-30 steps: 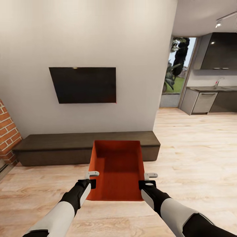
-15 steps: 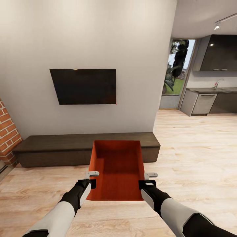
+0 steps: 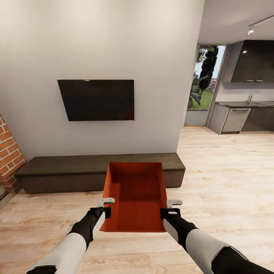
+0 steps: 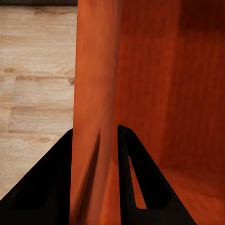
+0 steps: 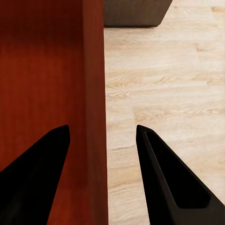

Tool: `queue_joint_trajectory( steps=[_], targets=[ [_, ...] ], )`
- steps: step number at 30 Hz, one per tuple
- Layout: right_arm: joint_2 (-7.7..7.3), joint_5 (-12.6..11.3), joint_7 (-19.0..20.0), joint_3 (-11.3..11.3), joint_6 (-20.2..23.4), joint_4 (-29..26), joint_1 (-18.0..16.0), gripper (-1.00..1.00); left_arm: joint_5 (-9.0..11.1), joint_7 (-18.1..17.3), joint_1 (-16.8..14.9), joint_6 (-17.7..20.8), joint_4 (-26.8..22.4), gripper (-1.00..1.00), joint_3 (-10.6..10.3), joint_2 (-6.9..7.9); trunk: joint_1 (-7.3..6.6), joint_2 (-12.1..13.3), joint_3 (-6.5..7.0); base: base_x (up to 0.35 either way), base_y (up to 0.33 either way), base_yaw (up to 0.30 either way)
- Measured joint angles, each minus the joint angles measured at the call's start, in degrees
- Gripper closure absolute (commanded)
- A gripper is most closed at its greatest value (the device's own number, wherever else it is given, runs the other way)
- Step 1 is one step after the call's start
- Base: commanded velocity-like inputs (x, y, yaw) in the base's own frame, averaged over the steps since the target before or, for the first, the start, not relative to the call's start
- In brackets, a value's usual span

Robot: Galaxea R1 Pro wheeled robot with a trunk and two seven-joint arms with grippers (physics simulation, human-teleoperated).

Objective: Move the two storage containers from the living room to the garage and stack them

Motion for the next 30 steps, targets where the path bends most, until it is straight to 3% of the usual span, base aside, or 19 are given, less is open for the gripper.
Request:
queue_joint_trajectory(
  steps=[8,30],
  targets=[
    [-0.08,0.02,-0.01,0.03,0.16,-0.18,0.01,1.00,-0.08,0.01,-0.01,0.00,-0.01,1.00,0.09,-0.06,0.00,0.00,0.00,0.000,0.000,-0.045],
    [-0.08,-0.32,-0.05,0.22,-0.05,-0.09,0.02,1.00,-0.12,0.03,-0.02,-0.02,-0.04,1.00,0.02,-0.06,0.00,0.00,0.00,0.000,0.000,-0.281]
  ],
)
